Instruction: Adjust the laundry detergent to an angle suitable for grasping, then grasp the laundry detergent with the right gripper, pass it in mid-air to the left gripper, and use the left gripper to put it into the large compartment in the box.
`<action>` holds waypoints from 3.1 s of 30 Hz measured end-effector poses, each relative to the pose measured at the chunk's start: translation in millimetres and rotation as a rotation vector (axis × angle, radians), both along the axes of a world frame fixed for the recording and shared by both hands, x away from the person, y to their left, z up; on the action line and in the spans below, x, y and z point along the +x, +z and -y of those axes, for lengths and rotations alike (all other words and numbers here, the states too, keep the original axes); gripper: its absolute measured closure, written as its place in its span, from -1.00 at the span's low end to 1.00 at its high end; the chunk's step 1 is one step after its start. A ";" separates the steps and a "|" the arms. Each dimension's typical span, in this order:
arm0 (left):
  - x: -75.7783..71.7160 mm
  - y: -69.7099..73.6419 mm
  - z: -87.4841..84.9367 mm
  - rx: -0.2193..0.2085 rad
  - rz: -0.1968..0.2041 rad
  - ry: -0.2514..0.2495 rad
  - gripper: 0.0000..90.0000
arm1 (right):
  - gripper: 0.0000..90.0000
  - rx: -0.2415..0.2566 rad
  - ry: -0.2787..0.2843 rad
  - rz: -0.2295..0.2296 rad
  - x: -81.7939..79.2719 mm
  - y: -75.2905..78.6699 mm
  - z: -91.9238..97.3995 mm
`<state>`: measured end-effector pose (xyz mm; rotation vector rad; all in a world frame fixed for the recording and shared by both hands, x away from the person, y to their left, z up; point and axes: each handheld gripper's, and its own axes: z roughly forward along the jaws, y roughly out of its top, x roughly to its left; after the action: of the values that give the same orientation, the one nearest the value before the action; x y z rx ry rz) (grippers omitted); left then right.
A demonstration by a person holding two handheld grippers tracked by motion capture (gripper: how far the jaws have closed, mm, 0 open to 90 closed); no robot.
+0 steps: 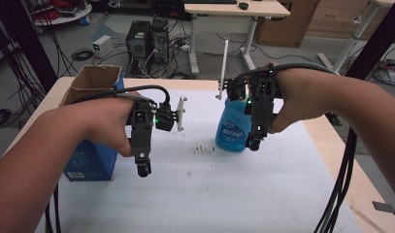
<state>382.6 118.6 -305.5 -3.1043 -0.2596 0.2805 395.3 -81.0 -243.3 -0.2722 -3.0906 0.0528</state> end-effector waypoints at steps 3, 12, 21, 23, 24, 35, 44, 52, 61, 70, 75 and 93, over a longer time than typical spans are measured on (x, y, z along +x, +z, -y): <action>-1.6 0.4 1.2 0.004 -0.002 -0.001 -0.96 | -0.97 0.005 0.012 0.002 -1.2 0.7 0.1; -1.5 4.9 2.5 0.002 0.007 -0.014 -0.96 | -0.97 0.010 -0.001 0.002 -1.6 1.6 2.3; -1.4 11.1 -1.4 -0.007 0.015 -0.016 -0.96 | -0.97 0.006 -0.007 -0.002 -2.6 2.3 -0.3; -1.8 12.7 -2.0 -0.006 0.019 -0.015 -0.96 | -0.97 0.004 0.000 -0.005 -2.9 2.5 -1.4; -1.8 14.0 -2.1 -0.003 0.019 -0.015 -0.96 | -0.97 0.005 -0.007 -0.005 -3.7 2.5 -1.9; -1.3 14.9 -0.4 -0.014 0.027 -0.020 -0.96 | -0.97 0.051 -0.022 0.009 -6.8 1.8 13.3; -1.7 15.2 2.6 -0.009 0.040 -0.026 -0.96 | -0.97 0.186 -0.135 0.060 -10.1 -9.9 64.8; -0.7 14.2 4.3 -0.010 0.041 -0.025 -0.96 | -0.97 0.250 -0.190 0.085 -11.6 -26.3 92.5; 1.5 16.4 4.0 -0.012 0.038 -0.018 -0.96 | -0.97 0.353 -0.279 0.106 -8.4 -48.3 124.7; 3.8 15.2 3.6 -0.009 0.035 -0.015 -0.96 | -0.97 0.445 -0.327 0.125 2.5 -59.5 137.3; 2.5 16.7 2.7 -0.010 0.042 -0.017 -0.96 | -0.97 0.521 -0.329 0.121 11.5 -73.7 140.9; 4.0 15.7 2.0 -0.007 0.036 -0.021 -0.96 | -0.97 0.697 -0.359 0.110 40.9 -106.5 143.0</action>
<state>386.5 116.6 -289.8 -3.1198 -0.2262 0.2253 436.1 -224.0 -349.8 -0.7851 -2.8645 -1.0400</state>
